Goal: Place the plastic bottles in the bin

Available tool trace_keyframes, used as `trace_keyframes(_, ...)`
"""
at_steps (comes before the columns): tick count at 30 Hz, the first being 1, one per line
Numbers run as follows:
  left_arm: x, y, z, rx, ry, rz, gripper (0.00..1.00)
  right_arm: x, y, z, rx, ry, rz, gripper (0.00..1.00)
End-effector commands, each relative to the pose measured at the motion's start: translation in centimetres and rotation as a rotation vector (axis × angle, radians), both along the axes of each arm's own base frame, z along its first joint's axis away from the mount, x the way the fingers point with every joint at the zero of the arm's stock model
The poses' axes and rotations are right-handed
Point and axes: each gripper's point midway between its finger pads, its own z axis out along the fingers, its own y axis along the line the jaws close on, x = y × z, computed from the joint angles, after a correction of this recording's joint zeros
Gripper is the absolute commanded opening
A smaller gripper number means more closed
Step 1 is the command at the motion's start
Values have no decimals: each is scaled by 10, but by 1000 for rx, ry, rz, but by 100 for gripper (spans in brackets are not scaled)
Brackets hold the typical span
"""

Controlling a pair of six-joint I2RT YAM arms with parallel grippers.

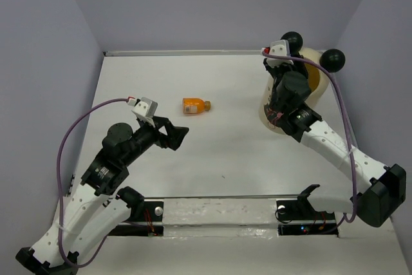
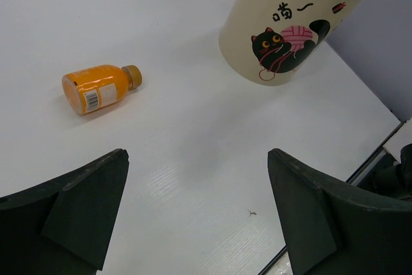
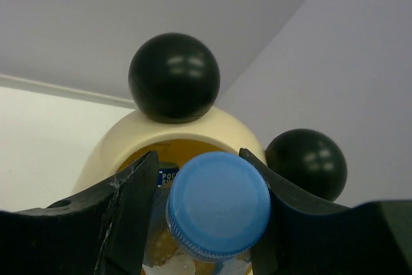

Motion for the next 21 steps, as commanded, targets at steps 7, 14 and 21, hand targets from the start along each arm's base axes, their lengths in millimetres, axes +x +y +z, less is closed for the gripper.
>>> trace_keyframes(7,3,1,3,4,-25,8,99,1,-28,-41,210,-65,-48,16)
trace_keyframes(14,4,-2,2,-11,0,8,99,6,-34,-71,442,-25,-26,17)
trace_keyframes(21,15,-11,2,-27,92,29,99,10,-36,-90,587,25,-83,59)
